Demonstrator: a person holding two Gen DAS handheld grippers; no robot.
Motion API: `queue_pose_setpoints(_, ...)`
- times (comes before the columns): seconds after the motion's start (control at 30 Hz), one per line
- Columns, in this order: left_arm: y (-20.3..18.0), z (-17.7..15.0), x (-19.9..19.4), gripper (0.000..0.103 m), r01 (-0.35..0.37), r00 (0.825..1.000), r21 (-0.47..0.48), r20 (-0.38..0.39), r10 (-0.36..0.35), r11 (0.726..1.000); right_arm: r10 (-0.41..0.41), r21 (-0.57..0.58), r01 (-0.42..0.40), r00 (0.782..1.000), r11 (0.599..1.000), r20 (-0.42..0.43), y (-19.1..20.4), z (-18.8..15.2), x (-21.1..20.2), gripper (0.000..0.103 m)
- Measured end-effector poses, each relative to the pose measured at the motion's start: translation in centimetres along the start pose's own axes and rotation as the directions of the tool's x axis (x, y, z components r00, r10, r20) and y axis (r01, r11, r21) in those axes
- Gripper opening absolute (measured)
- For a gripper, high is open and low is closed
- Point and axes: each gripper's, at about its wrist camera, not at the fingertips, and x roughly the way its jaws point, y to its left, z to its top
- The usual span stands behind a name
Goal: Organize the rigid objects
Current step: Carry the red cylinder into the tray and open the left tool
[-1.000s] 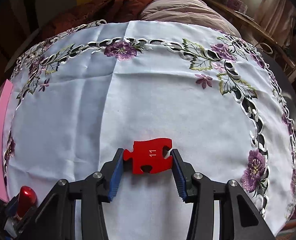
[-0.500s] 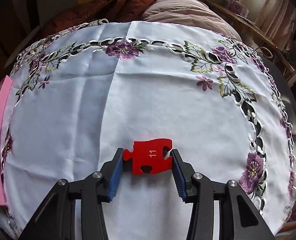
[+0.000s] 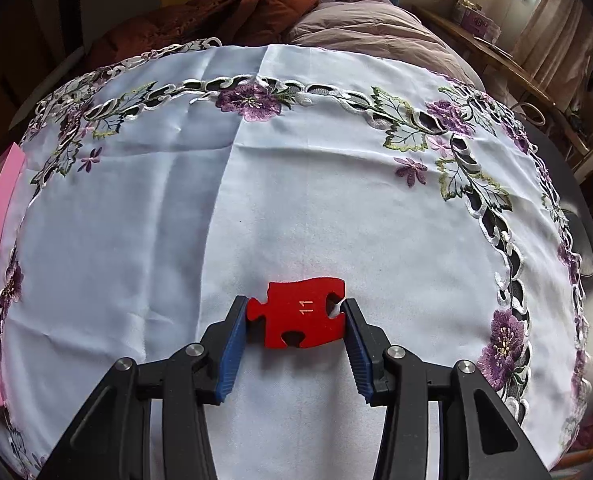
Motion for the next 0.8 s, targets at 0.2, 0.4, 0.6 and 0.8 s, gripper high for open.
queue_pose_setpoints(0.2,4.9,-1.0,-1.4,0.025,-0.028,1.0,-0.11,-0.005,0.028,0.994,-0.004,-0.009,0.004,1.0,1.0,0.002,0.1,0.0,-0.1,0.047)
queue_pose_setpoints(0.4,11.5,-1.7,-2.7,0.025,-0.079,0.997,-0.258,-0.009,0.079,0.963,-0.005,-0.013,0.005,1.0,1.0,0.002,0.1,-0.1,-0.1,0.047)
queue_pose_setpoints(0.6,14.5,-0.8,-1.2,0.025,-0.062,0.998,-0.345,-0.031,0.055,0.936,-0.004,-0.019,0.004,1.0,1.0,0.0,0.2,-0.2,-0.2,0.047)
queue_pose_setpoints(0.8,15.6,0.8,2.2,0.025,-0.071,0.997,-0.379,-0.066,0.05,0.923,-0.002,-0.018,0.002,1.0,1.0,-0.002,0.2,-0.1,-0.2,0.046)
